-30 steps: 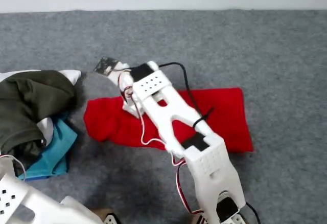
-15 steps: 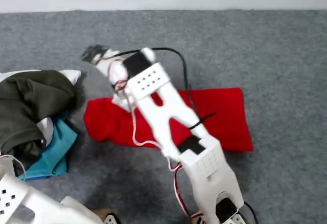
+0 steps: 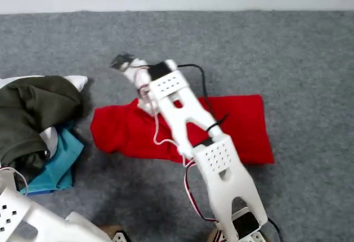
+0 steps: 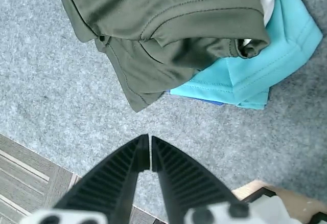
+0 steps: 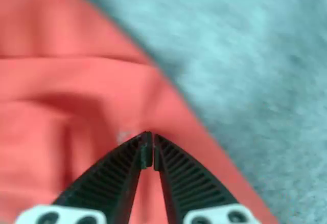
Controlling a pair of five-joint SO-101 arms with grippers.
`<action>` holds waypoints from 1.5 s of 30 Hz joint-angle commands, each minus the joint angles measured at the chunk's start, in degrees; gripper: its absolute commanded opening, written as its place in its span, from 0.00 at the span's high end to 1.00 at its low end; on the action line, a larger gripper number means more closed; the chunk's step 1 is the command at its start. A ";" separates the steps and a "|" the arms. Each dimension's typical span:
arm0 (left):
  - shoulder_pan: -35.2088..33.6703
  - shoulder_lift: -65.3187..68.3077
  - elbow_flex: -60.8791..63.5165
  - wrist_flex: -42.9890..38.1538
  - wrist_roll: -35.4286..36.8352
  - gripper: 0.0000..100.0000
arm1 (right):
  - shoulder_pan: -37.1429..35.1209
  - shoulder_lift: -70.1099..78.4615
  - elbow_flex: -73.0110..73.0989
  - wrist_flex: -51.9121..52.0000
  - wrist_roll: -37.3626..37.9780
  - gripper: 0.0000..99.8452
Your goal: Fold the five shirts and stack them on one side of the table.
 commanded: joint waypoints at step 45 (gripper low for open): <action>21.10 -0.44 3.38 -3.96 0.53 0.98 | -11.30 -3.47 -20.84 19.03 -8.88 0.99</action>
